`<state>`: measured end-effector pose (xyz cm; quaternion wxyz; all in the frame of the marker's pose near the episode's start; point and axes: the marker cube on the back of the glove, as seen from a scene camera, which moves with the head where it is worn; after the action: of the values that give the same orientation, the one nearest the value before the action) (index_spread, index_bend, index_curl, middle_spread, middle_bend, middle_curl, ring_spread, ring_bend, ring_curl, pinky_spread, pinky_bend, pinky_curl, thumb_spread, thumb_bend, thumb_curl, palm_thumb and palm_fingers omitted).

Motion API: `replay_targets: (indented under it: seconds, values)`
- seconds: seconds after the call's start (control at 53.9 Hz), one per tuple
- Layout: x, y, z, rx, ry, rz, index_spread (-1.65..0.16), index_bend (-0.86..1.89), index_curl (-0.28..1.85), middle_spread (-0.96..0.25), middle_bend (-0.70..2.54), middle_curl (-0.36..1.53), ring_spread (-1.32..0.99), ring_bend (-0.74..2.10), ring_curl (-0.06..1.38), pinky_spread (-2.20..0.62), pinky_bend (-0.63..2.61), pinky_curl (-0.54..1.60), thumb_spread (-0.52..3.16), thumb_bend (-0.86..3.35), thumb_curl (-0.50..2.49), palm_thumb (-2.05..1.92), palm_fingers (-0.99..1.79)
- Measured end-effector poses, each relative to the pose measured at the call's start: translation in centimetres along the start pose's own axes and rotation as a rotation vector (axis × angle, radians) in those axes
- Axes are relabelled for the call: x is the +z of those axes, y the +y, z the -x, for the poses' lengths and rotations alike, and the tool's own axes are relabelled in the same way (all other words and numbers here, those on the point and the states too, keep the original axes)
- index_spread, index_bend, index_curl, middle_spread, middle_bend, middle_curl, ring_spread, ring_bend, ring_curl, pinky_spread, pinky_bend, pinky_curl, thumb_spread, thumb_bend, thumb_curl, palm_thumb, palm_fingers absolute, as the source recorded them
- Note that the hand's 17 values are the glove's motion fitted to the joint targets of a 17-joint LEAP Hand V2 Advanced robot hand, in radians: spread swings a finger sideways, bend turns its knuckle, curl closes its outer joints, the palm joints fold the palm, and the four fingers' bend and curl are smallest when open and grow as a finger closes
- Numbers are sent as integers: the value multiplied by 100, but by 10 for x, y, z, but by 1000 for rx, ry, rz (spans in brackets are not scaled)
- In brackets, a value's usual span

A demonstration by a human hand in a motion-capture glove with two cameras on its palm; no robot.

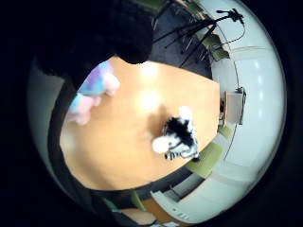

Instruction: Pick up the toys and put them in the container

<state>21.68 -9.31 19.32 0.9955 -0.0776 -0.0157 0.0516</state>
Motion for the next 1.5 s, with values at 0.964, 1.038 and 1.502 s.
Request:
replay_targets:
  seconds: [0.964, 1.038, 1.502]
  values:
    - [-36, 29, 57, -8, 56, -89, -40, 31, 53, -38, 55, 38, -44, 94, 48, -43, 103, 36, 89, 30, 51, 67, 102]
    - [-84, 38, 90, -34, 42, -142, -41, 26, 56, -40, 58, 40, -45, 95, 48, -44, 102, 36, 83, 29, 55, 68, 104]
    - [-201, 153, 404, -516, -64, -335, -43, 18, 75, -43, 56, 49, -46, 94, 49, -46, 96, 39, 68, 22, 74, 68, 107]
